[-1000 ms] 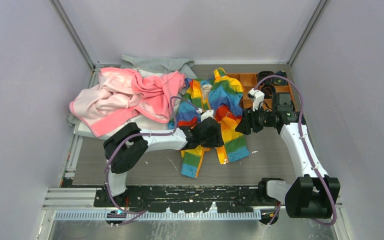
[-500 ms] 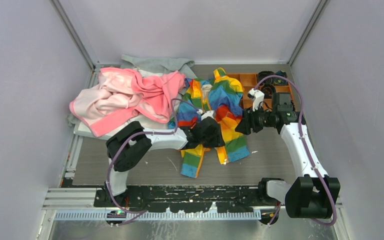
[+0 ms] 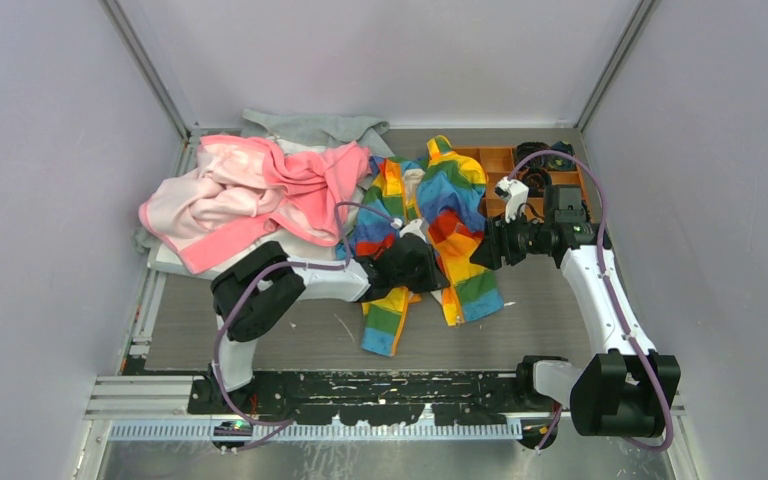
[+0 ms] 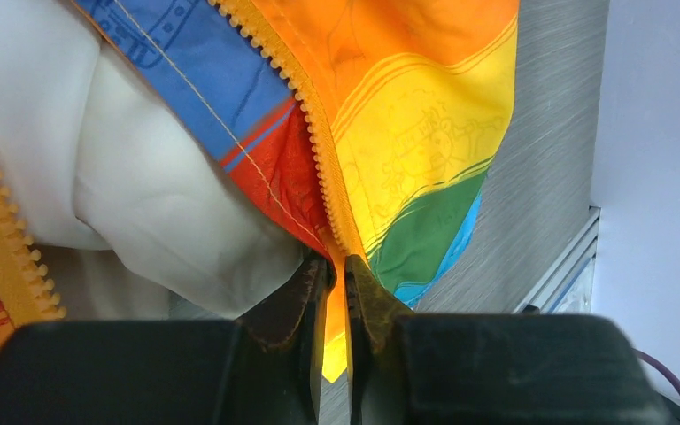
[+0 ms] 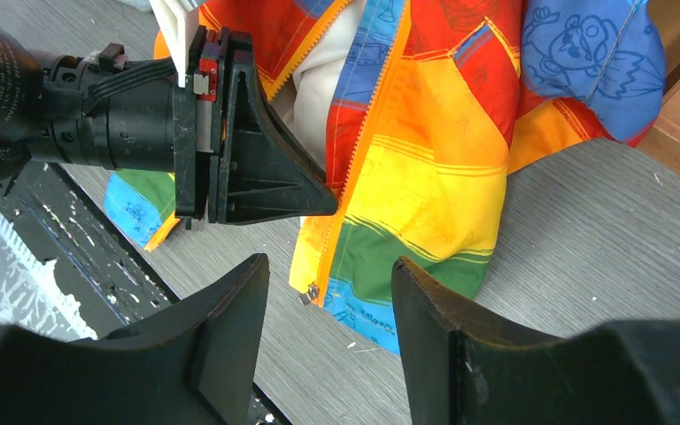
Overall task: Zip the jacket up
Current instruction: Adjust the zipper on the jacket.
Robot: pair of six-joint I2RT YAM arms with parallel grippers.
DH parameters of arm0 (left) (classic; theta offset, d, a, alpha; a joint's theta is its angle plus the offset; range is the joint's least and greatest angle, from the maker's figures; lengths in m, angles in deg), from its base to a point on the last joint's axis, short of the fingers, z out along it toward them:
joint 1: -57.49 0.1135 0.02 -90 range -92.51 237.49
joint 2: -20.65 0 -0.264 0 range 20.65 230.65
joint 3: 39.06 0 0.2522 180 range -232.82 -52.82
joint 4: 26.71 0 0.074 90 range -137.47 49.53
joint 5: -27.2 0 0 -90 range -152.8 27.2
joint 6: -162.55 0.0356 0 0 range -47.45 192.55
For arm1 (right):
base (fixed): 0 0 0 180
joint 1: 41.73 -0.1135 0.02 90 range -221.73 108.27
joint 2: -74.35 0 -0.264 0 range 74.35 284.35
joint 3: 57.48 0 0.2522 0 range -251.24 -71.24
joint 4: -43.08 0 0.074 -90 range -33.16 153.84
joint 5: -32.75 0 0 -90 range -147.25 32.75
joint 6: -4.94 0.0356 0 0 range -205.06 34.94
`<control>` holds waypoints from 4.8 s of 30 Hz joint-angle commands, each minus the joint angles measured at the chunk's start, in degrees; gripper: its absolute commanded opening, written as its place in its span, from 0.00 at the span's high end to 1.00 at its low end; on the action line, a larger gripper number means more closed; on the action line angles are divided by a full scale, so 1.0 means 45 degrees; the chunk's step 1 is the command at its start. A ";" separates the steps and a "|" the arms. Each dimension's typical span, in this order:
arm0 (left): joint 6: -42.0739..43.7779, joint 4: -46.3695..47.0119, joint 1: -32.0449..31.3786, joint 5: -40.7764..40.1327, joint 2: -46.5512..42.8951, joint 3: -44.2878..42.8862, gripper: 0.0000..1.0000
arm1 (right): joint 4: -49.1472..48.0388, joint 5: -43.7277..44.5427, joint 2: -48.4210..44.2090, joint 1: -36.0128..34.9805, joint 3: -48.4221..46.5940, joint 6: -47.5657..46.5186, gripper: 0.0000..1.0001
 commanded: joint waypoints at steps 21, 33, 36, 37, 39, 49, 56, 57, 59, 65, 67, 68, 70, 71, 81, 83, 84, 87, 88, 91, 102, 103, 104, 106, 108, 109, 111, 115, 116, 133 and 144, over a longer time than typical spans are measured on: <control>-0.0729 0.2054 0.0198 0.0407 0.0414 0.0359 0.93 | -0.0210 -0.0474 -0.0220 0.0020 -0.0317 -0.0043 0.42; 0.0866 0.5011 0.0200 0.0339 -0.1606 0.2181 1.00 | 0.0141 -0.1294 -0.0095 0.0013 -0.0331 -0.0338 0.41; 0.1297 0.5800 0.0208 0.0421 -0.1951 0.2618 1.00 | 0.0392 -0.2158 0.0222 0.0001 -0.0240 -0.0498 0.41; 0.1410 0.5952 0.0216 0.0523 -0.2026 0.2689 1.00 | 0.0544 -0.2332 0.0413 -0.0009 -0.0273 -0.0583 0.40; 0.1661 0.6124 0.0237 0.0715 -0.2111 0.2766 1.00 | 0.0711 -0.2368 0.0796 -0.0098 -0.0328 -0.0652 0.40; 0.1571 0.6457 0.0548 0.1561 -0.2153 0.2914 1.00 | -0.0344 0.0350 0.0820 -0.1686 0.0184 -0.0990 0.40; 0.1405 0.6793 0.0715 0.2095 -0.2104 0.2974 1.00 | -0.1504 0.2349 0.0954 -0.2878 0.0773 -0.1605 0.42; 0.1355 0.6857 0.0734 0.2158 -0.2081 0.2982 1.00 | -0.1558 0.2555 0.1049 -0.2959 0.0774 -0.1620 0.42; 0.1243 0.7145 0.0764 0.2278 -0.2016 0.3049 1.00 | -0.1592 0.2767 0.1221 -0.3076 0.0755 -0.1658 0.43; 0.0994 0.7526 0.0833 0.2831 -0.1785 0.2952 1.00 | -0.1943 0.2834 0.1540 -0.3333 0.0780 -0.1529 0.53; 0.0898 0.7684 0.0843 0.2880 -0.1693 0.2969 1.00 | -0.1922 0.2815 0.1779 -0.3372 0.0657 -0.1444 0.60; 0.0840 0.7796 0.0847 0.2876 -0.1652 0.3008 1.00 | -0.1879 0.2765 0.1904 -0.3378 0.0582 -0.1397 0.64; 0.0742 0.8003 0.0881 0.2878 -0.1647 0.3113 1.00 | -0.1708 0.2551 0.2089 -0.3373 0.0444 -0.1388 0.73; 0.0716 0.8058 0.0918 0.2852 -0.1648 0.3161 1.00 | -0.1621 0.2424 0.2140 -0.3378 0.0367 -0.1343 0.78; 0.1195 0.7549 0.1021 0.2209 -0.2437 0.3998 0.76 | -0.1296 0.1668 0.1790 -0.3337 0.0132 -0.1234 0.94; 0.1328 0.7420 0.1018 0.2154 -0.2642 0.4116 0.72 | -0.1249 0.1601 0.1742 -0.3302 0.0112 -0.1236 0.95; 0.1390 0.7379 0.1009 0.2155 -0.2720 0.4192 0.71 | -0.1246 0.1578 0.1723 -0.3300 0.0110 -0.1227 0.95; 0.1534 0.7270 0.0977 0.2107 -0.2958 0.4408 0.68 | -0.1227 0.1585 0.1787 -0.3283 0.0082 -0.1207 0.95; 0.1584 0.7185 0.0935 0.2057 -0.3042 0.4468 0.67 | -0.1209 0.1617 0.1829 -0.3298 0.0063 -0.1184 0.95; 0.1734 0.6430 0.0756 0.1670 -0.3467 0.4565 0.65 | -0.0957 0.1879 0.1985 -0.3269 -0.0136 -0.1178 0.95; 0.3392 0.1535 -0.0275 -0.2223 -0.6609 0.4660 0.62 | -0.1081 0.3311 0.3110 -0.4236 0.0096 -0.1331 0.70; 0.3613 0.1173 -0.0271 -0.2679 -0.7137 0.4746 0.62 | -0.1262 0.3625 0.3152 -0.4479 0.0202 -0.1280 0.67; 0.3824 0.0830 -0.0268 -0.3303 -0.7849 0.4827 0.61 | -0.1431 0.4048 0.3181 -0.4749 0.0268 -0.1242 0.65; 0.3972 0.0086 -0.0270 -0.4338 -0.8845 0.4941 0.51 | -0.1681 0.4901 0.3332 -0.5177 0.0314 -0.1203 0.63; 0.3830 -0.0555 -0.0248 -0.5186 -0.9679 0.5042 0.34 | -0.1824 0.5517 0.3579 -0.5458 0.0261 -0.1122 0.63; 0.3751 -0.0632 -0.0251 -0.5505 -1.0035 0.5167 0.24 | -0.1845 0.5756 0.3716 -0.5584 0.0239 -0.1103 0.63; 0.3365 -0.0520 -0.0197 -0.5978 -1.0720 0.5601 0.03 | -0.1865 0.6147 0.3933 -0.5835 0.0209 -0.1128 0.62; 0.3248 0.1244 -0.0058 -0.5416 -1.1764 0.6964 0.01 | -0.1908 0.6963 0.4260 -0.6255 0.0198 -0.1193 0.61; 0.3251 0.1631 -0.0056 -0.5177 -1.1900 0.7177 0.02 | -0.1909 0.7058 0.4328 -0.6333 0.0190 -0.1197 0.61; 0.1566 0.1674 -0.0037 -0.3042 -1.0837 0.7158 0.20 | -0.1824 0.8175 0.5408 -0.7726 -0.0052 -0.0946 0.65; 0.1134 0.2790 -0.0056 -0.1763 -0.9629 0.7265 0.26 | -0.1578 0.7303 0.3756 -0.7345 -0.0101 -0.0841 0.96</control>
